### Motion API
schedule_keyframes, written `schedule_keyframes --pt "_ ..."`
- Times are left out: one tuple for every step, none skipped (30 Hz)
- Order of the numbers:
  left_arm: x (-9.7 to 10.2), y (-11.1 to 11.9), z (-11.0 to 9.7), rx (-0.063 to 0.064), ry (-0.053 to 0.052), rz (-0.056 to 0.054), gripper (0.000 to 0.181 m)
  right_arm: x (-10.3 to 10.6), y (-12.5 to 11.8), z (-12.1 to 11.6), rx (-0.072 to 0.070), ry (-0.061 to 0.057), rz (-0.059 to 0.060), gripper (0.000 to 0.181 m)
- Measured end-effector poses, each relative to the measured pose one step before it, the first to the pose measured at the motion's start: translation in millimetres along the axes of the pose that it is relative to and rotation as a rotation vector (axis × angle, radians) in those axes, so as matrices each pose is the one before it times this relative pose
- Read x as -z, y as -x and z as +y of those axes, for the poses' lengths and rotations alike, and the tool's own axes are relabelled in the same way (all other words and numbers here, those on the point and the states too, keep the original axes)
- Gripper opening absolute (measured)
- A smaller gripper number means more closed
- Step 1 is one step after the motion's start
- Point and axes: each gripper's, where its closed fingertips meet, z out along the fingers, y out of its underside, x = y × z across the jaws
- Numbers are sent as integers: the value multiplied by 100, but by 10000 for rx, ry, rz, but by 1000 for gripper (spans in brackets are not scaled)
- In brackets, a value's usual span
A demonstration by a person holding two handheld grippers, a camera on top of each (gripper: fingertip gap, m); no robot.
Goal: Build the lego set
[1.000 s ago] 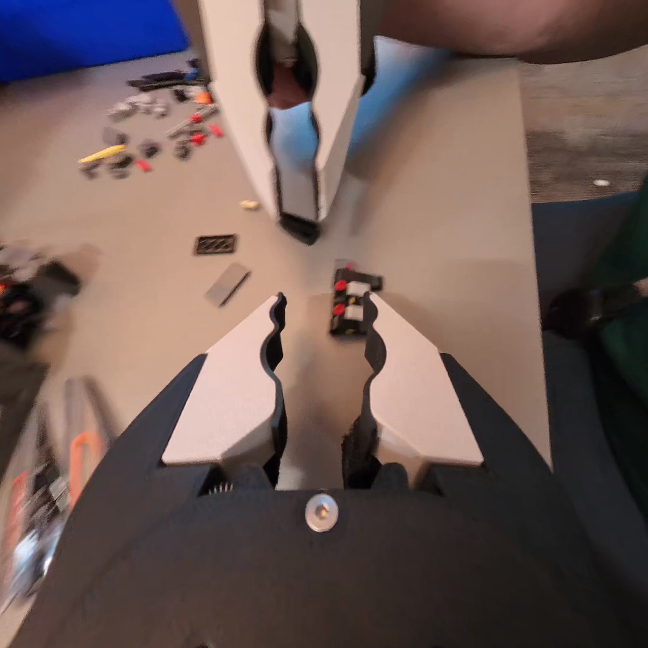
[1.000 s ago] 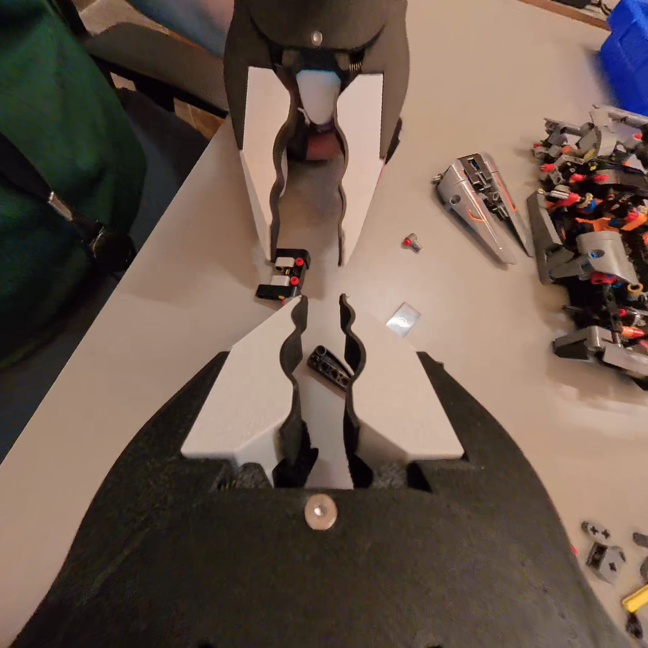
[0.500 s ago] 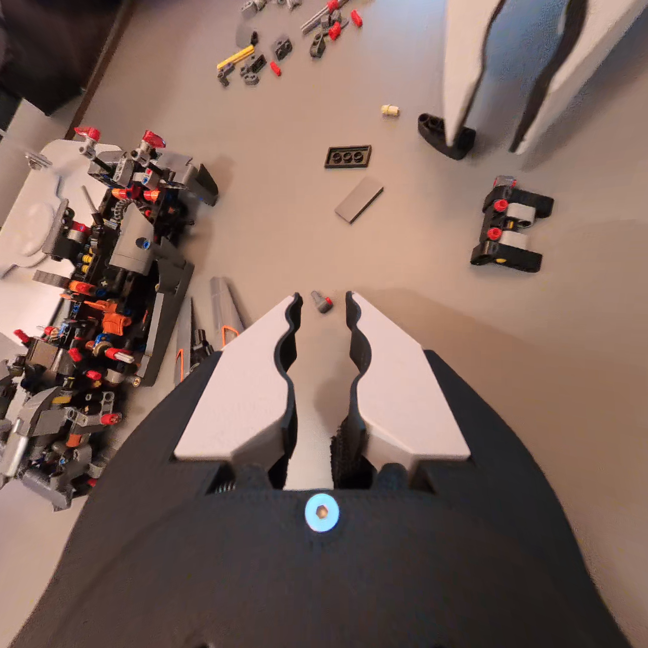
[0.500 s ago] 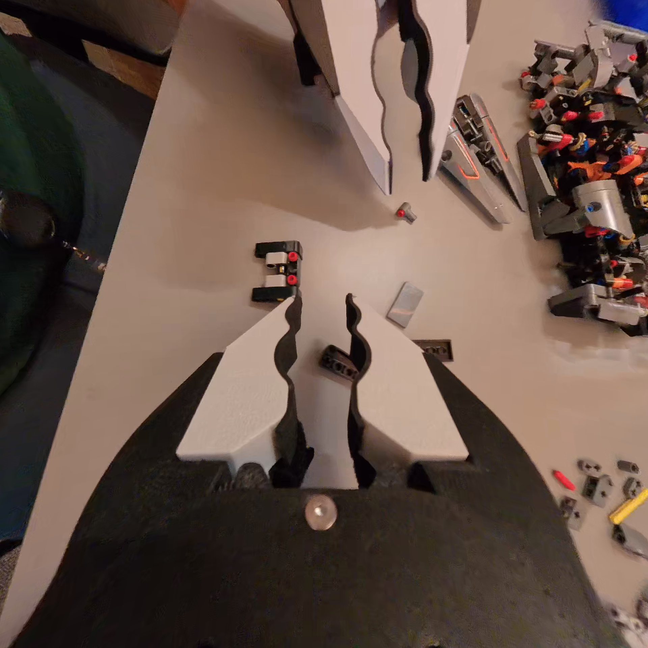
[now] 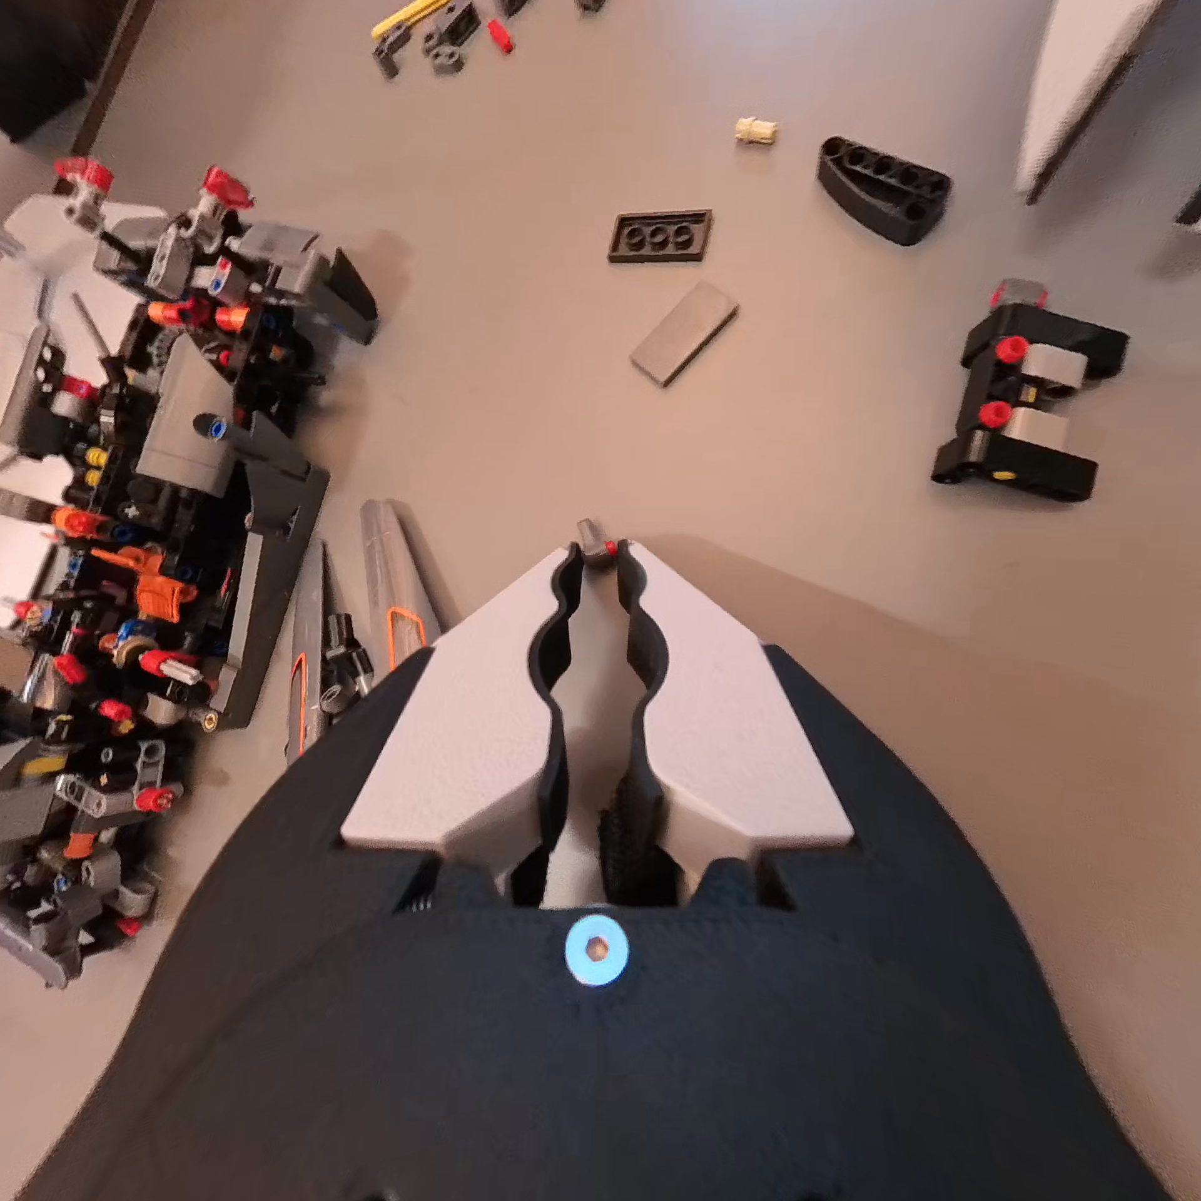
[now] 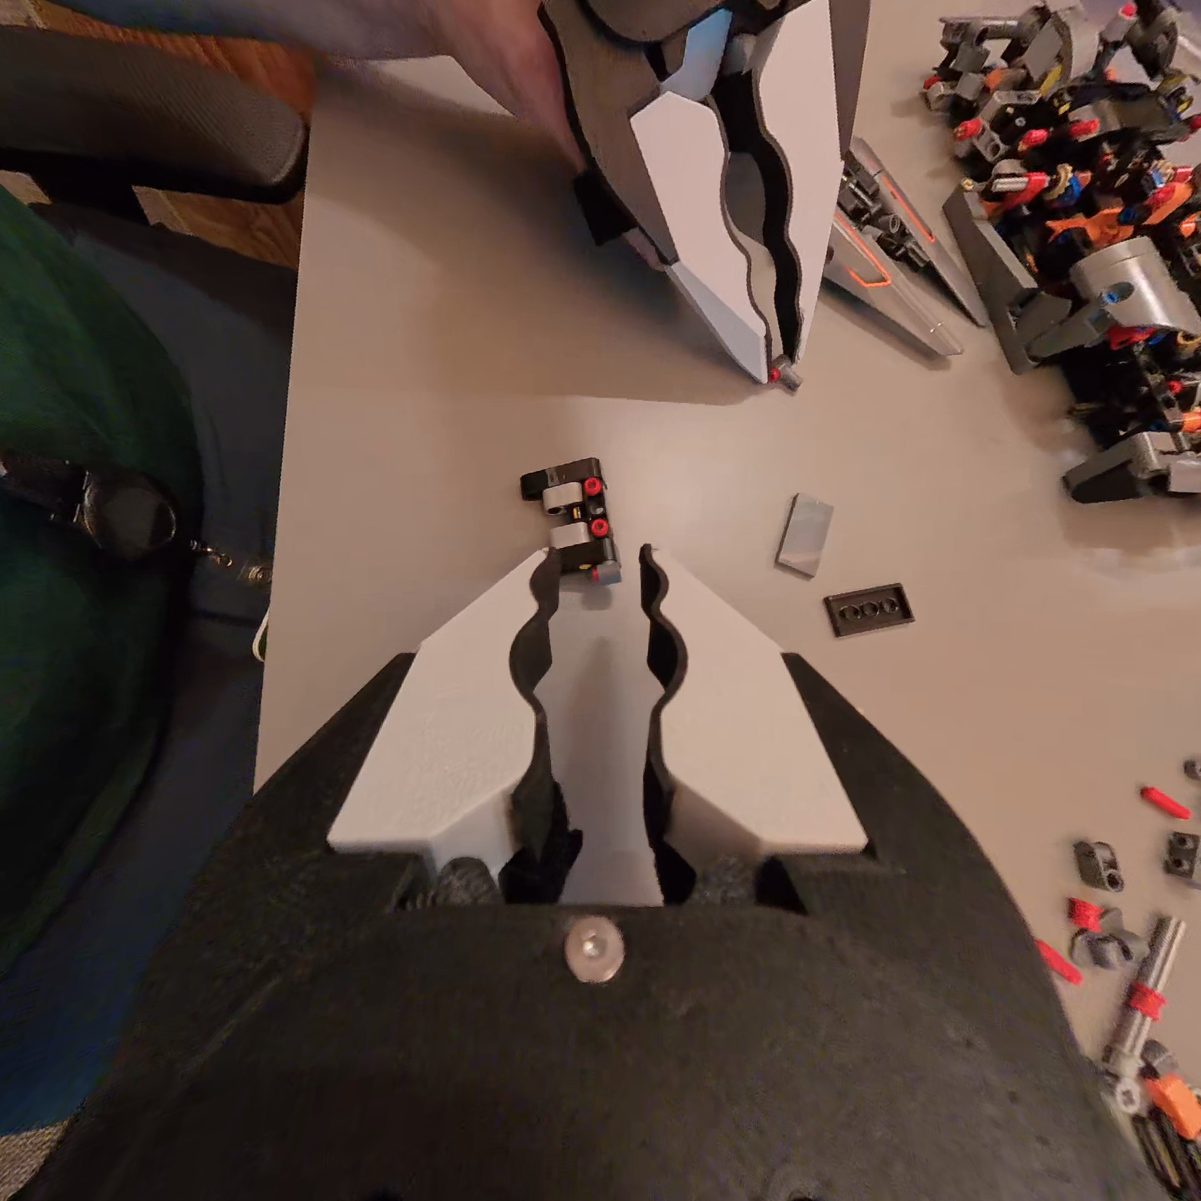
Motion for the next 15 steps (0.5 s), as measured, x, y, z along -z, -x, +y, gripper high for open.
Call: schedule_keyframes --pt "80 -180 -45 -111 -64 22 9 -32 13 103 -54 -10 62 23" --pt "131 -449 -133 -156 -125 202 9 -42 11 149 -95 -5 20 23" --pt "196 -915 -301 -277 -235 444 9 -66 54 163 -105 0 -33 24" --pt "180 -766 -229 -271 -148 291 9 -64 97 112 -72 -8 -44 25" --pt "135 -834 -167 -310 -77 283 9 -45 76 48 -36 -23 -29 25" --pt "138 -1487 -267 -505 -149 644 9 -43 52 -18 -23 -25 -16 25" --pt "135 -1255 -439 -506 -243 462 9 -51 41 -56 -6 -12 -12 25" --pt "27 -237 -60 -105 75 -54 9 -46 63 -39 17 4 -31 25" --pt "57 -356 -107 -62 -30 120 9 -59 85 -46 33 12 -38 24" --pt "76 -20 -3 2 -31 -69 9 -43 31 -64 36 6 -2 24" --pt "135 286 -59 35 -115 -253 11 -43 19 -67 13 -1 2 24" --pt "130 40 -47 192 -137 -29 19 -36 32 -51 -8 -8 -14 24" --pt "60 -33 116 361 0 65 27 -41 -22 -33 -29 1 14 24" --pt "-19 20 177 357 57 21 30 -67 -31 17 -40 25 24 24" --pt "9 -15 39 250 3 8 30 -81 34 27 -12 24 -6 25"
